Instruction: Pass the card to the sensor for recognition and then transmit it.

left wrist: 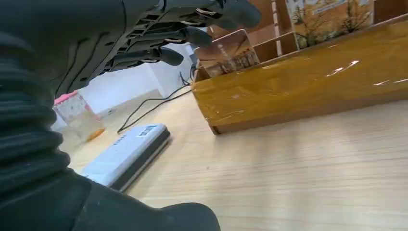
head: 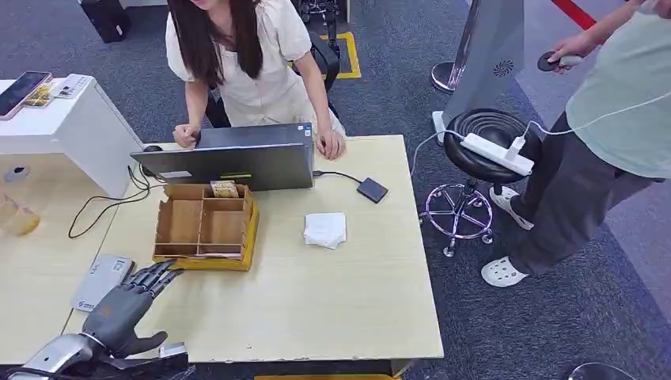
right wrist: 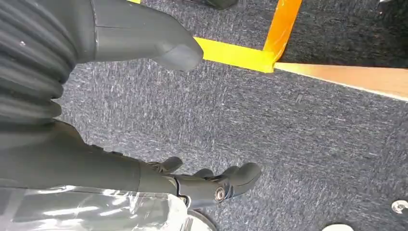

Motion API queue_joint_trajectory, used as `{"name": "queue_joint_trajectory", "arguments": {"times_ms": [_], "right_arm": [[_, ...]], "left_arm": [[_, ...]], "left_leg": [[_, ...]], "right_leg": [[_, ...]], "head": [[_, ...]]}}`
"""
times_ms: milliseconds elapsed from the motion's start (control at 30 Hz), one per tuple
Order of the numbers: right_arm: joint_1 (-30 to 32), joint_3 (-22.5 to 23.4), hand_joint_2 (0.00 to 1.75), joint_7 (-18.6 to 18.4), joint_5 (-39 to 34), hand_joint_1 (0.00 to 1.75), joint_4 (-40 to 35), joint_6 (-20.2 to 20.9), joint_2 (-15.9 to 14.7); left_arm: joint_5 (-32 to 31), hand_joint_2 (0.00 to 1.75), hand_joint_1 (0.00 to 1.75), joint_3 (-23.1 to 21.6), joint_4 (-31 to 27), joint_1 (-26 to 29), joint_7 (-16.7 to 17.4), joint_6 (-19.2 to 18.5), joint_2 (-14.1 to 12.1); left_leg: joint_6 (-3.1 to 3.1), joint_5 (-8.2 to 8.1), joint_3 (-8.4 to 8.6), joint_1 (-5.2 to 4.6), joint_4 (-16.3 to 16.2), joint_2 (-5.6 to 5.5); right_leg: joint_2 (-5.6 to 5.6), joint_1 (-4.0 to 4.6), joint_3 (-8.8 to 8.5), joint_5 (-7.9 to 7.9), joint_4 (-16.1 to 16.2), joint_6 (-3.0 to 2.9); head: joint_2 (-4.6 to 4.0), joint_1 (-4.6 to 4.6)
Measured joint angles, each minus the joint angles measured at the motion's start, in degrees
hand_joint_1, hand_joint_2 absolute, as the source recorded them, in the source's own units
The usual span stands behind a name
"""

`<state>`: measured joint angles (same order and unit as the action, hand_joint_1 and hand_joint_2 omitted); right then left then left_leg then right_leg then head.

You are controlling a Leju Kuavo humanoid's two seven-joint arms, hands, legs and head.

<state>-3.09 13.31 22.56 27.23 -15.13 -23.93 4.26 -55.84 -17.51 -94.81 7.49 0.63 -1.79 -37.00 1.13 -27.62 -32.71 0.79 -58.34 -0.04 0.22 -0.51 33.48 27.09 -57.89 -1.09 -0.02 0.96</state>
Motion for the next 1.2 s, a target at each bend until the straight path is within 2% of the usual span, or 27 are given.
{"name": "queue_joint_trajectory", "arguments": {"times_ms": [167, 467, 1200], "right_arm": [[0.11, 0.39, 1.75, 0.00, 0.37, 0.00, 0.00, 0.00, 0.02], [0.31, 1.51, 1.75, 0.00, 1.38, 0.00, -0.02, 0.00, 0.26], [0.49, 2.60, 1.75, -0.11, 3.13, 0.00, -0.04, 0.04, 0.46]], "left_arm": [[-0.77, 1.75, 0.00, -0.41, 0.90, -0.72, 0.42, 1.01, 1.82], [-3.00, 1.75, 0.00, -0.44, 1.55, -2.51, 1.81, 4.55, 6.68], [-6.56, 1.75, 0.00, 0.48, 2.03, -5.40, 1.77, 7.37, 12.85]], "left_leg": [[0.00, 0.00, 0.00, 0.00, 0.00, 0.00], [-0.01, 0.00, 0.00, 0.00, -0.01, 0.00], [-0.01, 0.00, 0.00, 0.00, -0.03, 0.00]], "right_leg": [[0.00, 0.00, 0.01, 0.01, 0.00, 0.01], [-0.01, 0.00, 0.00, 0.00, 0.00, 0.01], [-0.01, 0.00, 0.00, -0.01, 0.00, 0.02]], "head": [[0.00, 0.00], [0.00, 0.00], [0.00, 0.00]]}}
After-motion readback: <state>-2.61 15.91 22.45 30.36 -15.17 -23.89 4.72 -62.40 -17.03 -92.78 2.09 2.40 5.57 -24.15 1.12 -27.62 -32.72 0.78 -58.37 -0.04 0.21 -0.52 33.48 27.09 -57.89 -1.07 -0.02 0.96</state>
